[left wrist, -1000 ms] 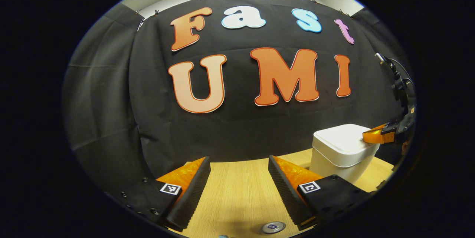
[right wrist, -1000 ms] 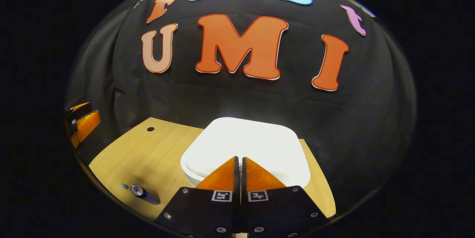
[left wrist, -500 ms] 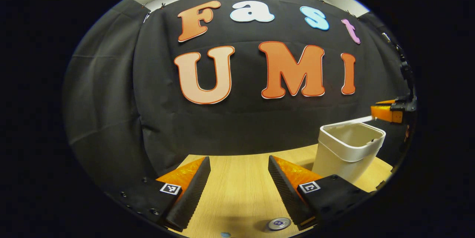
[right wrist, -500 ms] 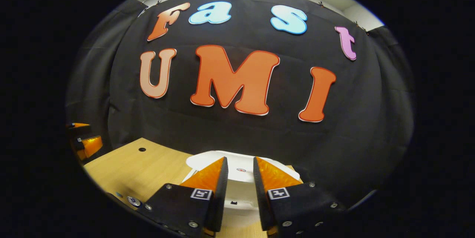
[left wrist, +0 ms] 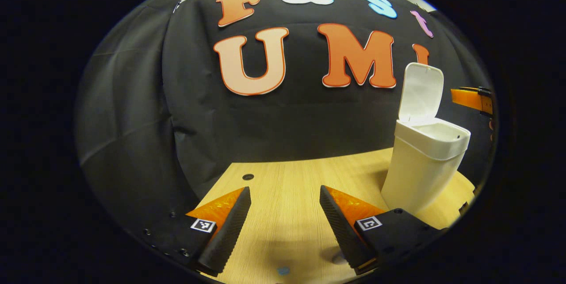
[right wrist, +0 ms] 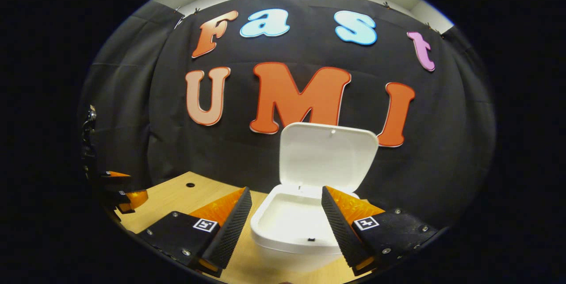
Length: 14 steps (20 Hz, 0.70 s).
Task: Press the lid of the desktop garbage bin to open it, pick up the crumpled paper on the desktop and throw it into the bin, then pick up the pop can on the desktop and drop it into the bin, and finally close the garbage bin lid.
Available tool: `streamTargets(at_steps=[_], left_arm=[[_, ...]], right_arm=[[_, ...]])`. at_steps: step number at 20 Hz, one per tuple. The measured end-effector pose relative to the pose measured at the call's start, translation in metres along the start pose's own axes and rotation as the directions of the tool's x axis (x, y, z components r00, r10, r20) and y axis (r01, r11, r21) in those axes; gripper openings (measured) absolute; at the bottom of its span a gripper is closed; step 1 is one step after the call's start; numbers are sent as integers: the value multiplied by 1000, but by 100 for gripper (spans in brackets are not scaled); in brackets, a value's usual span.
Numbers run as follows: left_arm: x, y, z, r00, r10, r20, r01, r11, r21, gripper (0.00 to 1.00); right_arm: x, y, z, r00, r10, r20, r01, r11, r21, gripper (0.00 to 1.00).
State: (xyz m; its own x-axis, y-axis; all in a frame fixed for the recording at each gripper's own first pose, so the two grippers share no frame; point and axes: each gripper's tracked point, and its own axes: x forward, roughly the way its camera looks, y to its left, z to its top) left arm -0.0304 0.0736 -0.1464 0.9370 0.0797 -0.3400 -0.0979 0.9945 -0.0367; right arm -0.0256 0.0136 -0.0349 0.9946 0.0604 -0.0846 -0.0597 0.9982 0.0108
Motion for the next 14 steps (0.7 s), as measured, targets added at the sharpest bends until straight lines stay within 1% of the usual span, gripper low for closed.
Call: streamTargets(at_steps=[4,6,8,10,11,12,14], left_arm=[[-1,-2,-38,996,-32,-82,32,999,-2,100],[1,3,-51,995,-26,-101,26,1000,2,100],[2,8,-67,991,-21,-130,22,1000,6,99],[2,10,-81,986,-31,-162,31,1000,-1,100],[2,11,-90,983,-39,-177,39,999,-3,95],[3,11,-98,980,-53,-192,53,999,-5,100],[5,12,-118,973,-67,-222,70,998,5,100]], right_arm=[[-2,40,-25,994,92,-56,-92,996,-6,97],[-2,60,-39,987,139,-87,-140,990,-5,97],[-1,77,-57,977,169,-133,-171,985,-7,97],[-2,95,-75,963,207,-172,-210,978,-4,98],[-2,103,-83,955,225,-191,-231,973,-6,98],[-1,113,-92,945,246,-214,-254,967,-8,98],[2,132,-118,916,285,-282,-296,955,4,98]])
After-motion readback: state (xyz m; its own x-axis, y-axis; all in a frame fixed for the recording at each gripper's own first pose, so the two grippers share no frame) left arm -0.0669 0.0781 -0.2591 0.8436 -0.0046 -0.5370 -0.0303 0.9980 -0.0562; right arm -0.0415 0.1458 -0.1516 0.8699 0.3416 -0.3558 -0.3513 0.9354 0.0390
